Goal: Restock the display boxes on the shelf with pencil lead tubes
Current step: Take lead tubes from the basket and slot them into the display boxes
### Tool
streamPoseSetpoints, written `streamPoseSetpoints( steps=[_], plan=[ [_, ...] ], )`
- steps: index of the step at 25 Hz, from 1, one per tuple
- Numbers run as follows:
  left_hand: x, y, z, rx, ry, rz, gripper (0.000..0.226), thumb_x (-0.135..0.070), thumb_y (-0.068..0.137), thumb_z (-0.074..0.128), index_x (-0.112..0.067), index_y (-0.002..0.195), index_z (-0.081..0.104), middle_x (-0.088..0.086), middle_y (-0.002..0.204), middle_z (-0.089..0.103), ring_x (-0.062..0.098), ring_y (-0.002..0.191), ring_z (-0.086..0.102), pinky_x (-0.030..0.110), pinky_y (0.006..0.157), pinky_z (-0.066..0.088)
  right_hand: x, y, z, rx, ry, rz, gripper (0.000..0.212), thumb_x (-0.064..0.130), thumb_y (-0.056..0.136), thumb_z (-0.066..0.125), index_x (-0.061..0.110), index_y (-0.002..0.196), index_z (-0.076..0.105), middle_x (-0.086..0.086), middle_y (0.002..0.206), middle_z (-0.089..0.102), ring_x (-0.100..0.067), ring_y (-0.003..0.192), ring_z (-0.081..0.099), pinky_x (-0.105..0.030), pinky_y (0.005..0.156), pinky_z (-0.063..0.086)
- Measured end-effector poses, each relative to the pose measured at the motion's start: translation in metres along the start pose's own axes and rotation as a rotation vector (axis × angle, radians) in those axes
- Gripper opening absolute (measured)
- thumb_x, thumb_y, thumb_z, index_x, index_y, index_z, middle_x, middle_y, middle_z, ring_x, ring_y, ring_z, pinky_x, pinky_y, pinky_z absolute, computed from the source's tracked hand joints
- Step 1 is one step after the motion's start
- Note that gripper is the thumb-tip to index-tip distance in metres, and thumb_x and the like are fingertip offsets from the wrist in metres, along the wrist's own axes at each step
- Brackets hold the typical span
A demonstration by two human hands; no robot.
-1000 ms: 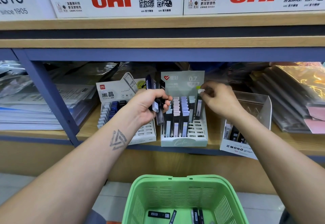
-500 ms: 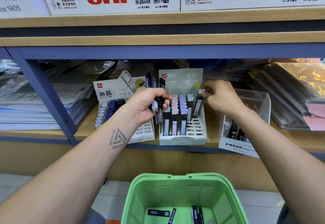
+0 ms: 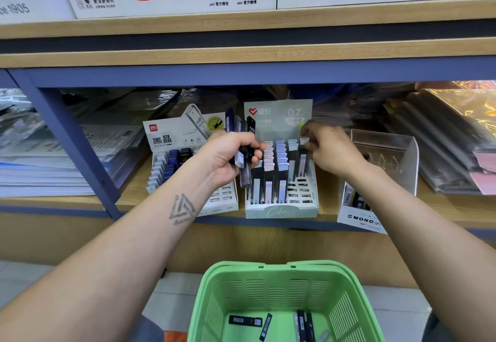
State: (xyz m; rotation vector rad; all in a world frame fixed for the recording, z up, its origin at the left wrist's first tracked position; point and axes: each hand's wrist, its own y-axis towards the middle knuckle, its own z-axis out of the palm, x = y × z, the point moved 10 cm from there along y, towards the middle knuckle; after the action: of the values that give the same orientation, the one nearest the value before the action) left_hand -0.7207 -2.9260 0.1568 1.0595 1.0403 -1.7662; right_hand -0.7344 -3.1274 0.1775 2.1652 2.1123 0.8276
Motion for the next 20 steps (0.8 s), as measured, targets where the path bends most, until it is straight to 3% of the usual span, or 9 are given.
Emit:
streamPoseSetpoints(
  steps=[4,9,10,12,14,17,20],
  plan=[
    [0.004,0.001,0.003,0.024,0.003,-0.021,0.013,0.014,0.086,0.052,0.012,0.098,0.057,0.016,0.064,0.063,0.015,0.047,0.056,0.02,0.043,0.048,0.005,-0.003,-0.007,-0.077,-0.114,-0.007,0.018,0.016,0.092,0.061,0.023,0.106,0.069,-0.007,0.103,0.072,-0.035,0.093,0.066,-0.044,0.076,0.057],
    [0.007,-0.002,0.008,0.063,-0.004,-0.036,0.009,0.013,0.087,0.054,0.012,0.094,0.059,0.017,0.069,0.063,0.015,0.048,0.058,0.019,0.044,0.049,0.009,-0.006,-0.013,-0.051,-0.17,0.017,0.036,0.008,0.089,0.06,0.023,0.119,0.072,-0.004,0.123,0.069,-0.03,0.106,0.065,-0.038,0.084,0.054],
    [0.006,-0.002,0.008,0.076,0.0,-0.035,0.007,0.013,0.088,0.055,0.013,0.091,0.06,0.018,0.072,0.063,0.016,0.05,0.059,0.02,0.045,0.05,0.014,-0.006,-0.017,-0.062,-0.097,0.012,0.038,0.008,0.09,0.06,0.022,0.123,0.071,-0.003,0.126,0.068,-0.028,0.11,0.064,-0.037,0.089,0.054],
    [0.005,-0.004,0.011,0.108,0.019,-0.037,0.005,0.012,0.088,0.058,0.014,0.086,0.062,0.02,0.076,0.062,0.017,0.053,0.061,0.021,0.047,0.052,0.022,-0.007,-0.029,-0.083,0.302,0.055,0.031,0.013,0.095,0.062,0.021,0.124,0.07,-0.001,0.121,0.071,-0.02,0.106,0.066,-0.033,0.09,0.054],
    [0.006,-0.007,0.015,0.148,0.042,-0.052,0.005,0.01,0.088,0.06,0.012,0.086,0.064,0.021,0.078,0.064,0.019,0.057,0.063,0.022,0.049,0.054,0.034,-0.009,-0.023,0.024,0.767,0.14,0.024,0.019,0.097,0.065,0.017,0.121,0.068,-0.004,0.103,0.076,-0.016,0.086,0.07,-0.028,0.073,0.054],
    [0.008,-0.013,0.025,0.226,0.074,-0.064,0.006,0.007,0.09,0.061,0.008,0.095,0.066,0.019,0.078,0.066,0.02,0.06,0.065,0.023,0.049,0.054,0.049,-0.017,-0.001,0.176,0.992,0.216,0.029,0.018,0.094,0.071,0.008,0.121,0.064,-0.011,0.091,0.076,-0.017,0.07,0.068,-0.024,0.057,0.049],
    [0.01,-0.018,0.031,0.289,0.089,-0.083,0.014,-0.001,0.093,0.061,0.008,0.103,0.067,0.016,0.08,0.067,0.019,0.063,0.066,0.021,0.05,0.054,0.048,-0.019,0.004,0.156,1.173,0.302,0.022,0.004,0.09,0.072,0.005,0.111,0.065,-0.007,0.077,0.072,-0.014,0.06,0.063,-0.021,0.053,0.048]
  ],
)
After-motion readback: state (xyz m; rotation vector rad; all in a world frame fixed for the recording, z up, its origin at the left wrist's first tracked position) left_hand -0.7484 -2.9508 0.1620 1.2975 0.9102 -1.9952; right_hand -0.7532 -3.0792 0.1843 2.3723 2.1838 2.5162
